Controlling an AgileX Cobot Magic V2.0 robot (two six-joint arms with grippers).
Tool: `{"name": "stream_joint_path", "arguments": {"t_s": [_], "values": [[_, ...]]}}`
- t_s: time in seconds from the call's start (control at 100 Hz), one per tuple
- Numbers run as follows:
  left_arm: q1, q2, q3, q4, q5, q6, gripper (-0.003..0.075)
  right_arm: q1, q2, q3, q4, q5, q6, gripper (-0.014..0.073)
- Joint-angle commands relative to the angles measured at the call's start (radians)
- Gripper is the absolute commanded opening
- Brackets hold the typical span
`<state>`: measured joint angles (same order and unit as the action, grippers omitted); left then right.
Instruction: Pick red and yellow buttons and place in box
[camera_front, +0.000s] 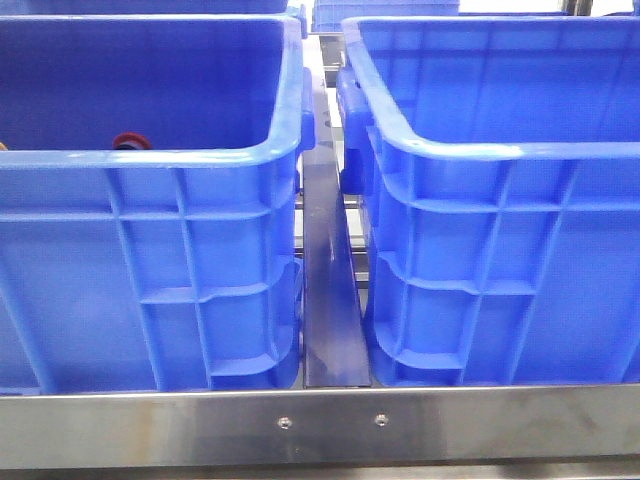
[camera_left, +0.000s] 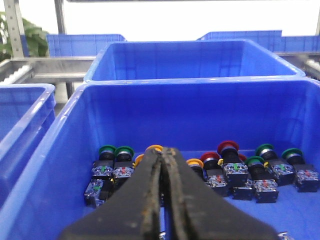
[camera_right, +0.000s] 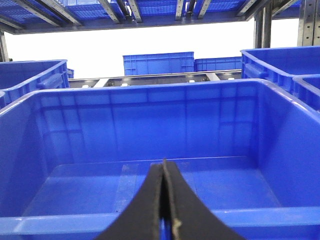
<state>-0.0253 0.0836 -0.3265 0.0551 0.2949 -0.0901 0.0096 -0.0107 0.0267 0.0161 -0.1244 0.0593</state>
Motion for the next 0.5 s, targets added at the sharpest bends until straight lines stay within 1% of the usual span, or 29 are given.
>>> {"name": "stream_joint_path", "arguments": {"t_s": [0.0,0.17,0.29,0.38,0.49], "values": [[-0.008,0.106,-0.144,-0.010,0.052,-0.002,-0.0019,0.000,-0.024,-0.019,-0.006,-0.081,-0.005,-0.0069],[-0.008,0.330,-0.374,-0.010,0.283,0.000,-0.0019,0.000,-0.024,-0.019,-0.006,-0.081,-0.005,-0.0069],[-0.008,0.500,-0.518,-0.010,0.413,0.013,-0.0019,0.000,-0.024,-0.019,-0.006,-0.081,-0.005,-0.0069],[-0.008,0.615,-0.598,-0.010,0.465,0.047,-0.0019,0.000,-0.024,-0.019,-0.006,-0.081,-0.005,-0.0069],[-0.008,0.722,-0.651,-0.010,0.469,0.048,-0.0019,0.000,-0.024,-0.019,-0.006,-0.081,-0.005,-0.0069]]}}
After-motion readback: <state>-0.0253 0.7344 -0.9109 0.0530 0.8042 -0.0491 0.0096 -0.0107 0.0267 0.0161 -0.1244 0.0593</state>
